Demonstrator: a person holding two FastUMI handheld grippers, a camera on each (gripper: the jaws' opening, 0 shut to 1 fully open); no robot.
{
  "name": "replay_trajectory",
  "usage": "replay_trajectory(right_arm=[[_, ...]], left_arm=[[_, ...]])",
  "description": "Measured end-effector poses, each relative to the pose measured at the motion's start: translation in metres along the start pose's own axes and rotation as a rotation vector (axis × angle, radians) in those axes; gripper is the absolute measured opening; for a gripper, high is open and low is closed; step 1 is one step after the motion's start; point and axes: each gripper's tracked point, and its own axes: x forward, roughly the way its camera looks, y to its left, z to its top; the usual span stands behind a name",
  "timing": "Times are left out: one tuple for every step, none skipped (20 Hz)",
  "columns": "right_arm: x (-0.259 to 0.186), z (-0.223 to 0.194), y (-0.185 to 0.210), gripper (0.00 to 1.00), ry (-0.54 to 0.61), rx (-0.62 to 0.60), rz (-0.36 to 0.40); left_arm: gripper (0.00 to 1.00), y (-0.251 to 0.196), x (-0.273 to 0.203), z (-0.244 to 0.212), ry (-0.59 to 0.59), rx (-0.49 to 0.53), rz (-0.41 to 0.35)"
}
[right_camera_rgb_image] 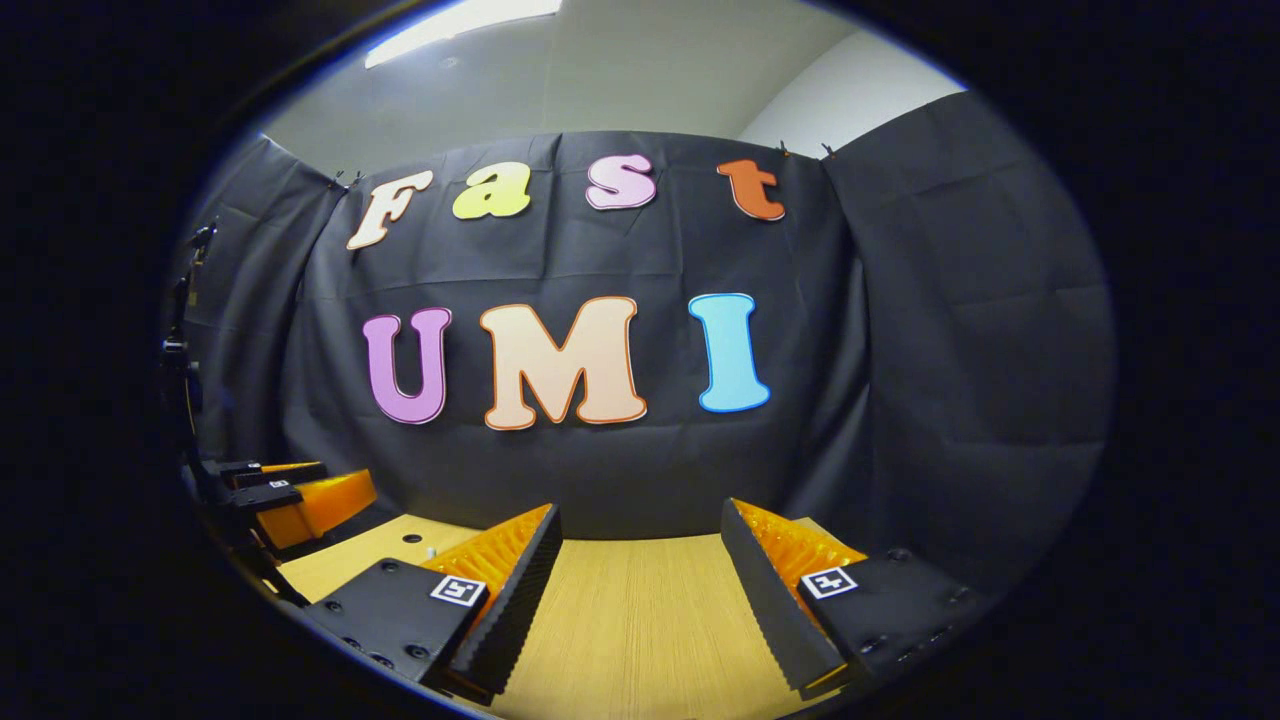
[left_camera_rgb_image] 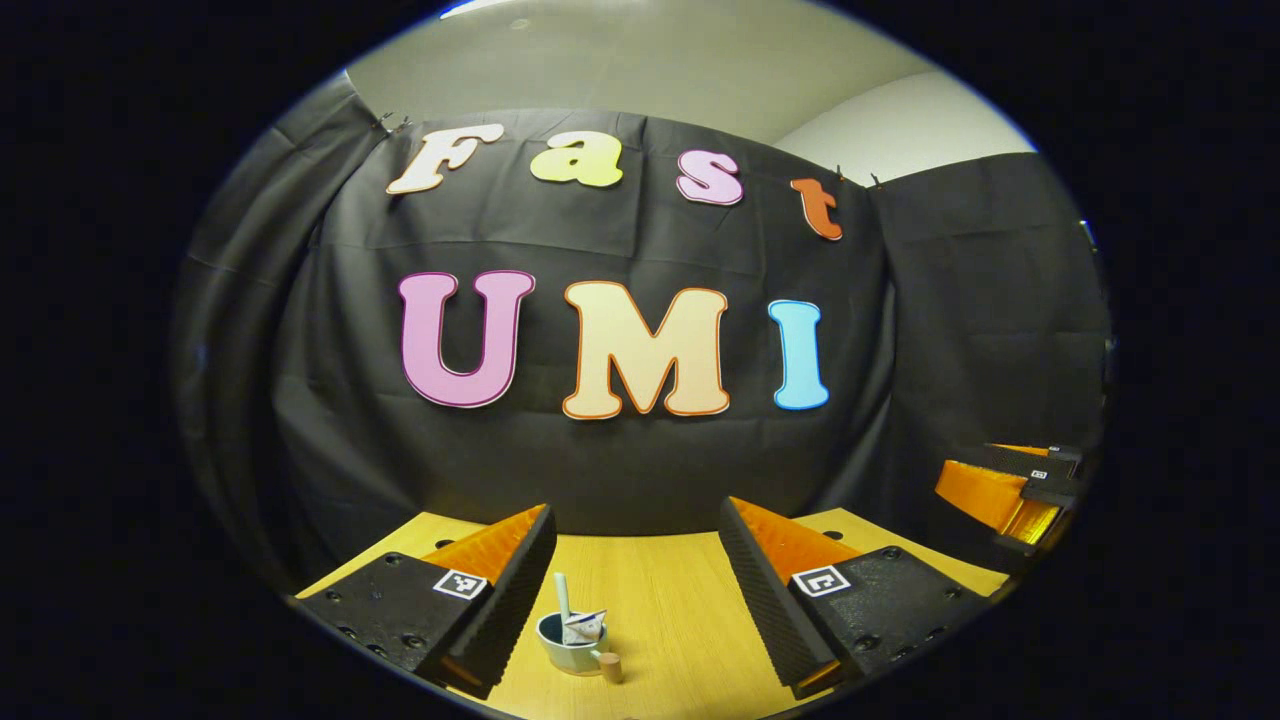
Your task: Put the toothbrush and toothpaste on the desktop into the cup, then pick up the cup and place it on the coaster on the desktop.
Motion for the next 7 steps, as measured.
replay_trajectory(right_arm=[[0.000, 0.001, -0.001, 0.98, -0.003, -0.002, -0.006], [-0.002, 0.004, -0.002, 0.98, -0.011, -0.002, -0.010], [-0.002, 0.007, -0.002, 0.98, -0.019, 0.001, -0.013], [-0.004, 0.010, -0.001, 0.98, -0.025, 0.003, -0.015], [-0.005, 0.013, 0.000, 0.98, -0.030, 0.001, -0.014], [-0.006, 0.015, 0.000, 0.98, -0.034, -0.006, -0.013], [-0.008, 0.017, 0.000, 0.98, -0.040, -0.011, -0.015]], left_arm=[[0.94, 0.000, 0.000, 0.000, 0.000, -0.004, -0.003], [0.94, 0.001, 0.000, 0.001, -0.002, -0.005, -0.003], [0.94, 0.003, 0.000, 0.002, -0.004, -0.003, -0.004], [0.94, 0.003, 0.000, 0.003, -0.006, -0.002, -0.006], [0.94, 0.002, 0.000, 0.003, -0.006, -0.002, -0.010], [0.94, 0.002, 0.001, 0.004, -0.009, 0.001, -0.013], [0.94, 0.003, 0.000, 0.005, -0.009, 0.002, -0.012]])
